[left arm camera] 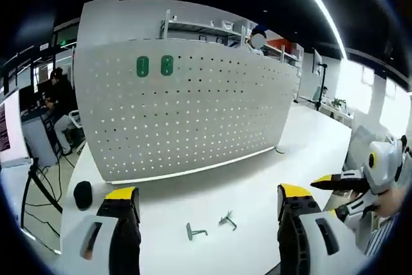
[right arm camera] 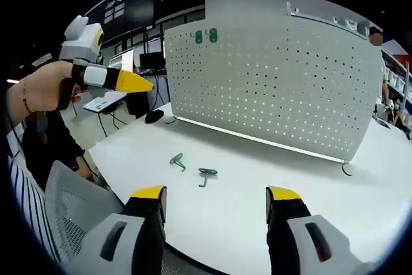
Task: Insert the hook assembly into the mounting plate slot until the hook locks in place.
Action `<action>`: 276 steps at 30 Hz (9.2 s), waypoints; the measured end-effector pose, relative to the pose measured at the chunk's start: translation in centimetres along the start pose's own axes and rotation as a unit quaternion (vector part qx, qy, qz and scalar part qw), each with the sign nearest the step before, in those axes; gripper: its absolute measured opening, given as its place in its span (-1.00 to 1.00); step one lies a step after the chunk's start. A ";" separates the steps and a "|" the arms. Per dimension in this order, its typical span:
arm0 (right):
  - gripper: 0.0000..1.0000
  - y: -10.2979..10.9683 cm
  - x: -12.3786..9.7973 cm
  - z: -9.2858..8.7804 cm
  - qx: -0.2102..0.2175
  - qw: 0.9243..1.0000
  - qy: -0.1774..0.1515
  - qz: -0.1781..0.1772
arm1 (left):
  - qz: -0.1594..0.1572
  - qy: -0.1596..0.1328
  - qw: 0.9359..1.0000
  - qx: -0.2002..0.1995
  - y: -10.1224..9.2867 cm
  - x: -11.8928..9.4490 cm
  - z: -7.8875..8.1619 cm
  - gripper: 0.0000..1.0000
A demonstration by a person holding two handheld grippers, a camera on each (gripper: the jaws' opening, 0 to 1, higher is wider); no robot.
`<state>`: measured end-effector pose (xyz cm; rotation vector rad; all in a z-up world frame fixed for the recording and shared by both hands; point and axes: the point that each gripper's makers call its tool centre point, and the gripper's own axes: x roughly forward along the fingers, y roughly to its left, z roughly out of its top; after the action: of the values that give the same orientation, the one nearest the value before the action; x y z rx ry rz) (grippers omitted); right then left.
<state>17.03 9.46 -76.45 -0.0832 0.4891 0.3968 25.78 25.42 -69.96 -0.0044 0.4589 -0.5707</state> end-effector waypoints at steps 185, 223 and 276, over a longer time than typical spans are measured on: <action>-0.99 7.9 5.0 10.3 0.391 0.888 0.033 0.239 | -0.223 -0.031 0.973 -0.043 -4.2 1.4 1.7 -0.47; -0.77 4.9 4.8 11.8 0.233 0.949 -0.020 0.211 | -0.185 0.019 0.983 -0.005 -3.3 2.3 0.8 -0.95; -0.98 9.5 5.5 8.8 -0.064 0.979 0.021 0.195 | -0.225 0.097 0.947 -0.210 -5.1 0.5 -2.3 -0.97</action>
<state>21.65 21.61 -71.17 -0.1216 0.5222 0.8123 22.51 21.14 -71.56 -0.4746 0.7746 -0.9178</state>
